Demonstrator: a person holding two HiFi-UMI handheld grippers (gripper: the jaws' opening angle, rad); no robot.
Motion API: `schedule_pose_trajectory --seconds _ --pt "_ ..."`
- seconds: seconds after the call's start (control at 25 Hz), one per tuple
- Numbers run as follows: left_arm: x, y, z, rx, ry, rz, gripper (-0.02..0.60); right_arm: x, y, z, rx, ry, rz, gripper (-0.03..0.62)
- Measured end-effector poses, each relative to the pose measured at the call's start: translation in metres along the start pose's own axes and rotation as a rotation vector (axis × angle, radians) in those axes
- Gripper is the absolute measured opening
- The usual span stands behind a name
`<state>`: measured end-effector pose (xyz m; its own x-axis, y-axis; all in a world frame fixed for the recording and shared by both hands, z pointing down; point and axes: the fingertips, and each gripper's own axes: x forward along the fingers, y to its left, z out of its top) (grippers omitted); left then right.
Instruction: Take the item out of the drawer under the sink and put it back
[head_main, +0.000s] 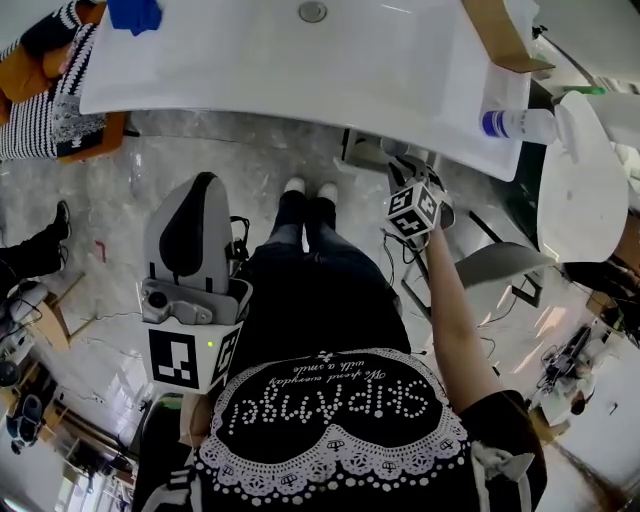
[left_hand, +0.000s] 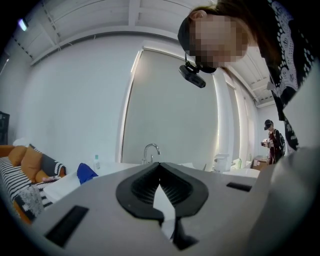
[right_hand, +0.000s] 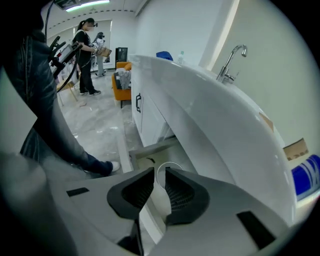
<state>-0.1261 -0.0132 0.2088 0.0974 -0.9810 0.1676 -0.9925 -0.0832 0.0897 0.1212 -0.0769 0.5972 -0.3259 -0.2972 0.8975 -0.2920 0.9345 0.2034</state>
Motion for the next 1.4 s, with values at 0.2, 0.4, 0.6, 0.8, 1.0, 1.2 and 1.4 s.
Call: schedule_pose_trajectory --seconds 0.2,0.4,0.6,0.8,1.0,1.2,1.4 --pt "0.001 0.001 -0.002 0.001 0.016 0.004 0.005 0.022 0.002 -0.005 -0.049 0.043 0.029 0.075" --pt "0.003 0.0 -0.006 -0.042 0.033 0.018 0.005 0.043 0.005 -0.018 -0.107 0.096 0.056 0.075" --pt "0.002 0.002 -0.009 -0.053 0.046 0.04 0.005 0.058 0.008 -0.024 -0.145 0.11 0.042 0.075" --pt "0.0 0.004 -0.013 -0.068 0.058 0.054 0.005 0.07 0.006 -0.023 -0.193 0.127 0.049 0.074" --pt "0.001 0.004 -0.01 -0.071 0.062 0.074 0.005 0.075 0.005 -0.022 -0.198 0.148 0.088 0.072" --pt "0.0 0.003 -0.013 -0.081 0.071 0.089 0.005 0.08 0.007 -0.025 -0.185 0.174 0.136 0.074" --pt "0.001 0.004 -0.013 -0.086 0.075 0.094 0.005 0.086 0.008 -0.025 -0.174 0.179 0.147 0.071"
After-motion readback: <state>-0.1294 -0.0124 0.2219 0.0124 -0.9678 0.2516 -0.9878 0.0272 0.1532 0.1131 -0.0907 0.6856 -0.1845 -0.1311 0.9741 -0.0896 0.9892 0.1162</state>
